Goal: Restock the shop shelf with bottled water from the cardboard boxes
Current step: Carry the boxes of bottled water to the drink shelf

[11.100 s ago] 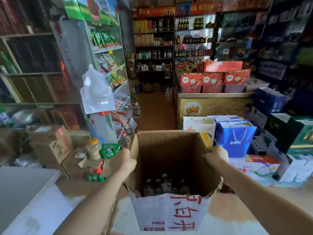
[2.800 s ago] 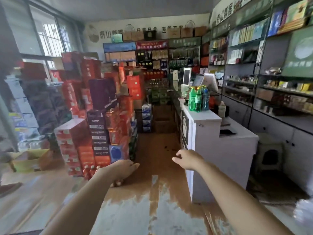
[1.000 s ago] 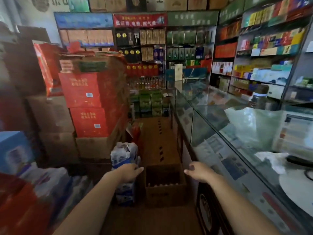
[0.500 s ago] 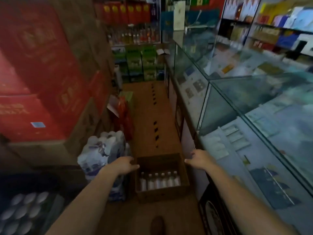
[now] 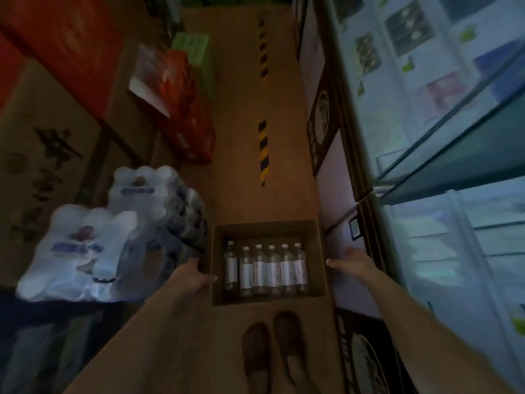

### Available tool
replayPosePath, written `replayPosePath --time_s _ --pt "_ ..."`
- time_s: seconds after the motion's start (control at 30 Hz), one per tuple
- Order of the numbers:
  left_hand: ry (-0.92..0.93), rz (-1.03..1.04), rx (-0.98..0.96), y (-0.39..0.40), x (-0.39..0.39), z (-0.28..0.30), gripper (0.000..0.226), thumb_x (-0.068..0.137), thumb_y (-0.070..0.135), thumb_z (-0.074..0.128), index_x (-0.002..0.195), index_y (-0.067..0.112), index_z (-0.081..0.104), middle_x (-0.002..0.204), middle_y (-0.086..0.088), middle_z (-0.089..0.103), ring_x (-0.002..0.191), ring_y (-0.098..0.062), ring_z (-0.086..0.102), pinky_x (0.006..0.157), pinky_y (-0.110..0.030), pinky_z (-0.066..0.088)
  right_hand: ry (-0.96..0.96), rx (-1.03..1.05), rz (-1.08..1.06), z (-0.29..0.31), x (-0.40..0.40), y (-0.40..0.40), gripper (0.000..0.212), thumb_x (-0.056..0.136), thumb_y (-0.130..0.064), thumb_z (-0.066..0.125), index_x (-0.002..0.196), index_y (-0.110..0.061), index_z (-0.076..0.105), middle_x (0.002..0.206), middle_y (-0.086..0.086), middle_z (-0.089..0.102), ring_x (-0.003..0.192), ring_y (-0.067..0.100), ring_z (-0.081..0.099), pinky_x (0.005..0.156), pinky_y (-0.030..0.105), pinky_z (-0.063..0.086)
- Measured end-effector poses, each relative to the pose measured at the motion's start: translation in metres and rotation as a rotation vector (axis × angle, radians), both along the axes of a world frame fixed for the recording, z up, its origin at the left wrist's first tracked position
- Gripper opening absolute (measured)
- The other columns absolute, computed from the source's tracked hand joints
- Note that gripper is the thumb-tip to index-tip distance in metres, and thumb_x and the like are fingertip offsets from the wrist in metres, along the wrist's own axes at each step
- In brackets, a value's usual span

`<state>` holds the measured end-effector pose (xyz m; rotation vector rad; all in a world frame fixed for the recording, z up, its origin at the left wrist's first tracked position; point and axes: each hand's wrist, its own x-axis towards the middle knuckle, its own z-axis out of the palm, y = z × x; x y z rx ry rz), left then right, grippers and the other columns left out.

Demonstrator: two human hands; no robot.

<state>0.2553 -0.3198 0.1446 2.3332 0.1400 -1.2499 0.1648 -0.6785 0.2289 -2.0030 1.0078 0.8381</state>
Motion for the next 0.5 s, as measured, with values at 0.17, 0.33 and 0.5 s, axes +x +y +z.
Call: replayPosePath --time_s 0.17,0.33,0.5 --pt "0.033 0.179 -0.028 -0.014 0.024 -0.074 0.079 0.069 0.053 0.076 0.132 0.013 0.048 0.127 -0.001 0.057 0.106 -0.019 0.058 0.085 -0.024 0.050 0.017 0.029 -0.098 -0.120 0.032 -0.019 0.048 0.084 -0.021 0.072 0.125 -0.001 0.056 0.125 0.014 0.060 0.115 0.031 0.056 0.094 0.036 0.044" --pt "0.098 0.367 -0.124 -0.016 0.041 -0.165 0.057 0.080 0.016 0.074 0.130 0.004 0.050 0.125 -0.014 0.059 0.090 -0.017 0.062 0.069 -0.019 0.053 0.062 0.136 -0.211 -0.267 0.033 -0.047 0.046 0.074 -0.024 0.080 0.114 -0.009 0.064 0.116 0.003 0.065 0.107 0.028 0.063 0.094 0.041 0.050" --pt "0.204 0.636 -0.107 0.002 0.035 -0.263 0.095 0.048 0.024 0.094 0.132 0.009 0.051 0.130 -0.012 0.056 0.115 -0.032 0.057 0.100 -0.052 0.044 0.149 0.157 -0.536 -0.338 0.051 -0.042 0.057 0.080 -0.020 0.075 0.128 0.001 0.054 0.125 0.015 0.058 0.115 0.036 0.056 0.082 0.038 0.050"
